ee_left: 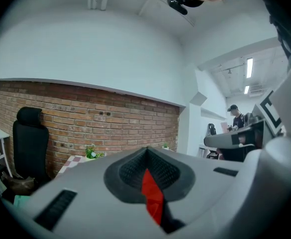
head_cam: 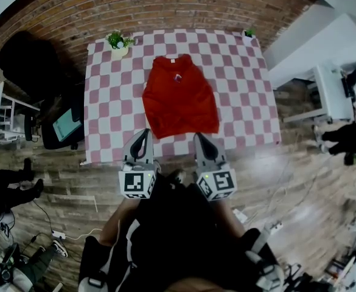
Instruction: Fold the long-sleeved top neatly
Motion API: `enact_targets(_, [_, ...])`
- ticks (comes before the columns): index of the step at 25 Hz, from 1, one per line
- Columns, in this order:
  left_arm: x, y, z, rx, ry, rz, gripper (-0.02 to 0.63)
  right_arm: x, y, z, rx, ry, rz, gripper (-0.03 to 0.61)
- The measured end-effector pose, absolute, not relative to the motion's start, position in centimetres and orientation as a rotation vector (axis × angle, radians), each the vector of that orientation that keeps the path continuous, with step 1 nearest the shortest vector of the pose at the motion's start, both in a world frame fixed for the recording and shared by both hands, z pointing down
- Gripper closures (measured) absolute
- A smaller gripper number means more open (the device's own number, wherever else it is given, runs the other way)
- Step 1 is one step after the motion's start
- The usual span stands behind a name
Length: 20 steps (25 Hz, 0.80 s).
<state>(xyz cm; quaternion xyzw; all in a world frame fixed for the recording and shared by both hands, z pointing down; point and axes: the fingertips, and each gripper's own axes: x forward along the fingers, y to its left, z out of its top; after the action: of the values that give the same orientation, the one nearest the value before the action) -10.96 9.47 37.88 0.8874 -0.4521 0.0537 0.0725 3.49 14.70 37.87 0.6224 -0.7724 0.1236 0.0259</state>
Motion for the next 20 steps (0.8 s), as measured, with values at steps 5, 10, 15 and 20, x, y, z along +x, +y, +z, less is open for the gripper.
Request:
enact_targets(5, [-11.1,9.0,38.5,2.676,-1.27,0.13,0.485,3.4,13.8,38.4,1.959,-2.355,0.402,0.404])
enact_targets(10, [-11.7,7.9,39.2,2.714,-1.242,0.187,0.43,2.9,13.2,38.7,1.966,-2.316,0.417,0.38])
enact_targets(15, [-13.0,6.7,39.1,2.713,-1.225,0.179,0.43,2.5,12.2,38.9,2.001,-2.277,0.408,0.38])
enact_targets(20, [-14.3,5.3,39.8,2.738,-1.193,0.205,0.43,1.6,11.2,39.1,2.04,-2.237,0.429,0.38])
